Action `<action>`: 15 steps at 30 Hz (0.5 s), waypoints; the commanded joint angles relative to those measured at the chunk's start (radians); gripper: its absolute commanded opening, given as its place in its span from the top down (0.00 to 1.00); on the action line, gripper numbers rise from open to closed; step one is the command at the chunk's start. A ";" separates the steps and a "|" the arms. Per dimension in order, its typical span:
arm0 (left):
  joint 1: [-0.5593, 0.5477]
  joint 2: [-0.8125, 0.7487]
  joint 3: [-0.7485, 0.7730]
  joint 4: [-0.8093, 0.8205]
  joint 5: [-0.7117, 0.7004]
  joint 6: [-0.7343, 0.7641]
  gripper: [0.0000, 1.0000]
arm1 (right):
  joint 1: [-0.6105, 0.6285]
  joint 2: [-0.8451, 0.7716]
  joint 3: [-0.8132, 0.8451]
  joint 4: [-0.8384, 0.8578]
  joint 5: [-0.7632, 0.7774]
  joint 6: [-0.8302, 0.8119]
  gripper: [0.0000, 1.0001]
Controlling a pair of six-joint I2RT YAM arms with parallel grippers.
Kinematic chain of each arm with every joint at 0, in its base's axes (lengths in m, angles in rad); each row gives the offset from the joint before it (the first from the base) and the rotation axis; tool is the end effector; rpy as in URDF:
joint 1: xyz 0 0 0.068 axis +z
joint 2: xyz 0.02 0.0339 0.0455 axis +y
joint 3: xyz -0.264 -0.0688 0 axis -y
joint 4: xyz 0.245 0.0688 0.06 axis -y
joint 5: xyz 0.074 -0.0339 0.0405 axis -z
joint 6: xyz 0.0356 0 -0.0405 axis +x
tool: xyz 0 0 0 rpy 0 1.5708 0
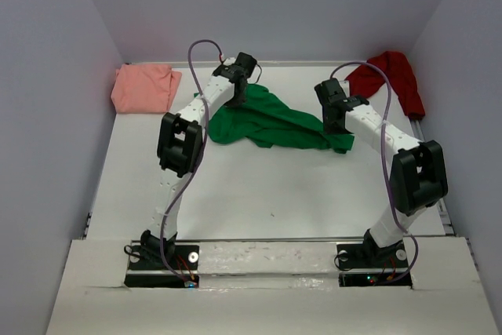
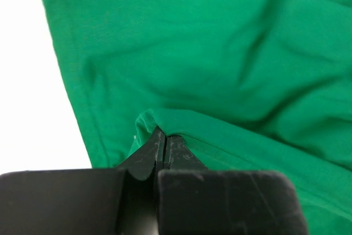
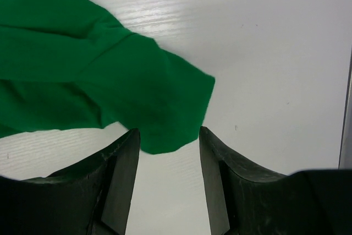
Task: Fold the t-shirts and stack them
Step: Flatten the tshirt out
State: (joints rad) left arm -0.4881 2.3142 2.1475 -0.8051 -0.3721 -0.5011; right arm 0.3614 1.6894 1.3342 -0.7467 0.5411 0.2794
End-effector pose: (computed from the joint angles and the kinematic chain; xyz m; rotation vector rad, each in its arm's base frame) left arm 0.4571 -0.2280 0.2379 -0.1580 2.4441 0.0467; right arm 0.3330 0.1063 0.2535 0.0629 2.4997 -0.4691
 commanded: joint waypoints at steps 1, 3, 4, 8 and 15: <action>0.063 -0.042 0.014 -0.016 -0.021 0.021 0.98 | -0.001 0.013 0.046 0.029 0.002 -0.006 0.47; 0.094 -0.033 0.035 -0.029 -0.062 0.021 0.89 | -0.001 0.015 0.049 0.029 0.002 -0.008 0.47; 0.104 -0.021 0.047 -0.037 -0.068 0.024 0.86 | -0.001 0.013 0.049 0.029 0.005 -0.006 0.47; 0.138 -0.018 0.084 -0.049 -0.065 0.032 0.60 | -0.001 0.018 0.060 0.024 -0.006 -0.016 0.47; 0.137 -0.078 0.000 0.009 -0.034 0.033 0.50 | 0.008 -0.033 -0.001 0.032 -0.066 0.010 0.48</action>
State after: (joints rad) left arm -0.3340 2.3199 2.1811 -0.8158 -0.4107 -0.4812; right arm 0.3614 1.7092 1.3457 -0.7471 0.5163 0.2691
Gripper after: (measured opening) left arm 0.506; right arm 0.522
